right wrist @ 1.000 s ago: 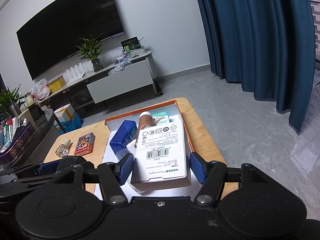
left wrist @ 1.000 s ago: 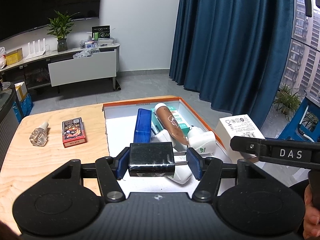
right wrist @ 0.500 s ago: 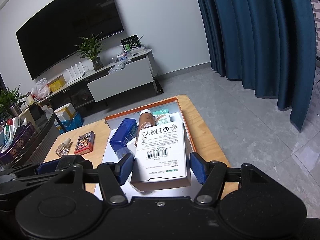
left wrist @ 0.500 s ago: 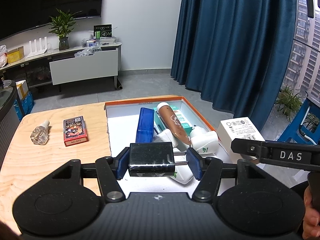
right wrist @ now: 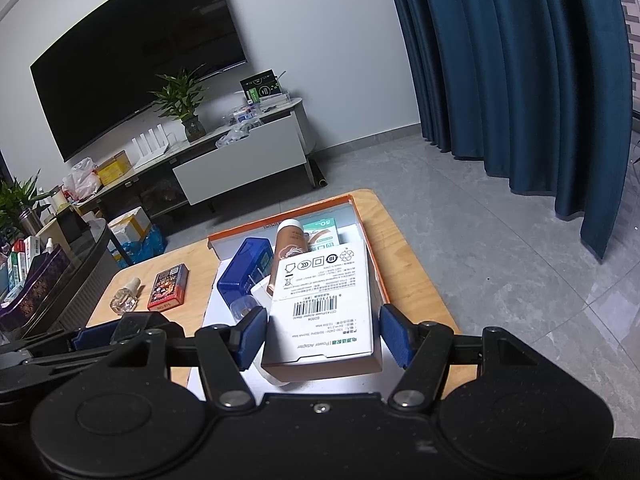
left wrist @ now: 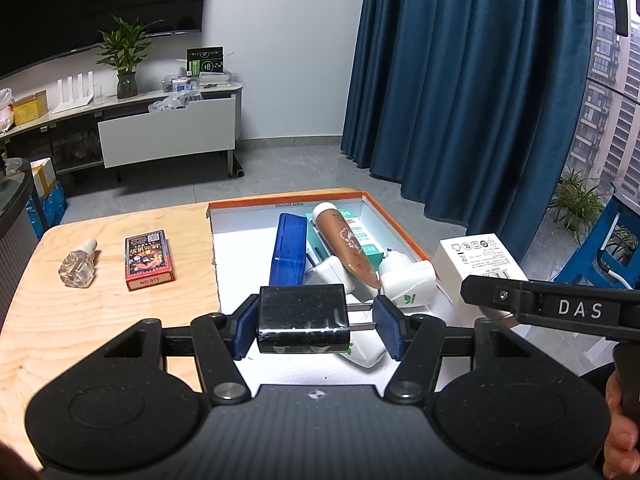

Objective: Organize rigid objects
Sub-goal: 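Lower the white product box into the box with right tool while left tool holds the charger above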

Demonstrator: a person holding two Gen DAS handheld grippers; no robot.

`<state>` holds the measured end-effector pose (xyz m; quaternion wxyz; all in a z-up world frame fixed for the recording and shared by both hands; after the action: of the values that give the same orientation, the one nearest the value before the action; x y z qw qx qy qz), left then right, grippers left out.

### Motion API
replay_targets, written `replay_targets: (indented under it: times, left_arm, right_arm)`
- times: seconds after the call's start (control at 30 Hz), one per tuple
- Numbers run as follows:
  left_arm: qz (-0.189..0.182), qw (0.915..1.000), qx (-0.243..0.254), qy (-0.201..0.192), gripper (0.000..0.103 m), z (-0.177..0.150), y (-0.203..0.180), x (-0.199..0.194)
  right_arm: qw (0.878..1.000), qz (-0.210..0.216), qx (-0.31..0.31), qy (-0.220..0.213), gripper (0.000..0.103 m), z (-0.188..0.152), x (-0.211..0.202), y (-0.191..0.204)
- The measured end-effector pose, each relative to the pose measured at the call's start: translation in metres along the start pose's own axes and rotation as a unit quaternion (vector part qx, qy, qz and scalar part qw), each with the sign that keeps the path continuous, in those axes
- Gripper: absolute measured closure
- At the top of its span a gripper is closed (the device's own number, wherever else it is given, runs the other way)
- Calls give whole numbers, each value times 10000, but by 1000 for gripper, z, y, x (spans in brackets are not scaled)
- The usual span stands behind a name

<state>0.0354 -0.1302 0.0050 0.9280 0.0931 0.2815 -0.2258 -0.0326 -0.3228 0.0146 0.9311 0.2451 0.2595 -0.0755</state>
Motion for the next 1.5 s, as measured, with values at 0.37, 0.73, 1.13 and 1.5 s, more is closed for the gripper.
replay_targets:
  times: [0.37,0.73,1.13,1.5]
  left_arm:
    - [-25,10000,23,43,42,-1,-2,1]
    - [-21,9999,43,111,42,-3,-3,3]
    - [-36,9999,42,142,42,-6,-2,5]
    - [-50,9998,16,193,42,-7,-2,9]
  right_arm:
    - [10000,2,1,53,28,0,3,2]
    - [9999,30,8,137,28,-5,10,-1]
    - [9998,24,-11,210,28,-7,15,0]
    - [9996,-11,-26,295,28,-11,24,-2]
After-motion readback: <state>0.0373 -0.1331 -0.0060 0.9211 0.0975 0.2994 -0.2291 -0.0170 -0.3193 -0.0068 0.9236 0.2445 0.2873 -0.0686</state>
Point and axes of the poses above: each gripper's, at about its wrist camera, not at the fingertips, and x roughly the way its jaws point, y to its left, z to its top, the point moved 1 cm from there along x, roughly the way its jaws point, and after that the axes turned 9 degrees about x, right-handed, at the moved point
